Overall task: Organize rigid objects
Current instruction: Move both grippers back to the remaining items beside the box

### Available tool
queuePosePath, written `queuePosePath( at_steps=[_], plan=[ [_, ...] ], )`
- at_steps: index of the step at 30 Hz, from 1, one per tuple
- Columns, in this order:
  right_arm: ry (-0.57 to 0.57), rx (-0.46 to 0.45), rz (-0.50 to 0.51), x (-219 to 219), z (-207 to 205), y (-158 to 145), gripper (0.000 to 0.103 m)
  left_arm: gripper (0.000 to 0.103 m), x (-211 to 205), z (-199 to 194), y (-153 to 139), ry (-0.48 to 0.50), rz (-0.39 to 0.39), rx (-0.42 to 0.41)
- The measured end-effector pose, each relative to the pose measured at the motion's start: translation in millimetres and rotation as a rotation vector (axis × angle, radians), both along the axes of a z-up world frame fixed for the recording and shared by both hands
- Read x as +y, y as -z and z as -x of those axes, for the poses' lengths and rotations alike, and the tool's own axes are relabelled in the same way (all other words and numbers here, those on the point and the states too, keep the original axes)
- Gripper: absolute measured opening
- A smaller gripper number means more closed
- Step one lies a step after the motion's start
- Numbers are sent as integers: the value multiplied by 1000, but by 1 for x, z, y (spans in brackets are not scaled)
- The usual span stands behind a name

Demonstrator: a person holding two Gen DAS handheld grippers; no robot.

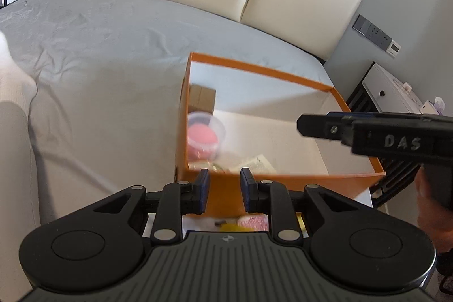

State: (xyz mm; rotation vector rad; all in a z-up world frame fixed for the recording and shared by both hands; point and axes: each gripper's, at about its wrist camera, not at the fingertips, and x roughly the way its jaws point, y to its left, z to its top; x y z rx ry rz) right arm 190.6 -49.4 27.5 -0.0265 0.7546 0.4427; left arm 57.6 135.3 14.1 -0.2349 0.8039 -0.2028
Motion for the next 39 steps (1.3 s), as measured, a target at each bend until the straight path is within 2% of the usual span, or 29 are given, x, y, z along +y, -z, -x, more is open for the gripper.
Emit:
queuePosePath(
  at_steps=[3, 5, 10, 13, 15, 18, 25, 31, 34, 39],
  plan=[
    [36, -1, -32, -11, 25, 4, 54, 25, 0, 12, 9, -14, 12, 26],
    [61, -8, -35, -17, 43, 11, 54, 30, 2, 17, 15, -32, 18, 38],
    [132, 40, 33, -23, 68, 46, 54, 37, 13, 20, 33, -89, 73, 74],
    [136, 140, 107, -18, 65, 70, 54, 39, 20, 21, 47, -145, 106, 129],
    [140, 166, 131, -16, 64, 80, 54, 42, 22, 23, 53, -172, 104, 145],
    [122, 187, 179, -15, 68, 92, 55, 54, 27, 24, 65, -190, 111, 183],
    [71, 259, 187, -5, 61, 111, 55, 57, 31, 19, 91, -174, 166, 249],
    [52, 290, 192, -2, 52, 120, 54, 68, 34, 8, 106, -171, 243, 292],
    [48, 313, 192, -1, 46, 125, 53, 68, 36, 4, 112, -172, 267, 306],
    [46, 344, 208, 3, 39, 132, 42, 62, 30, 0, 112, -140, 231, 307]
  ],
)
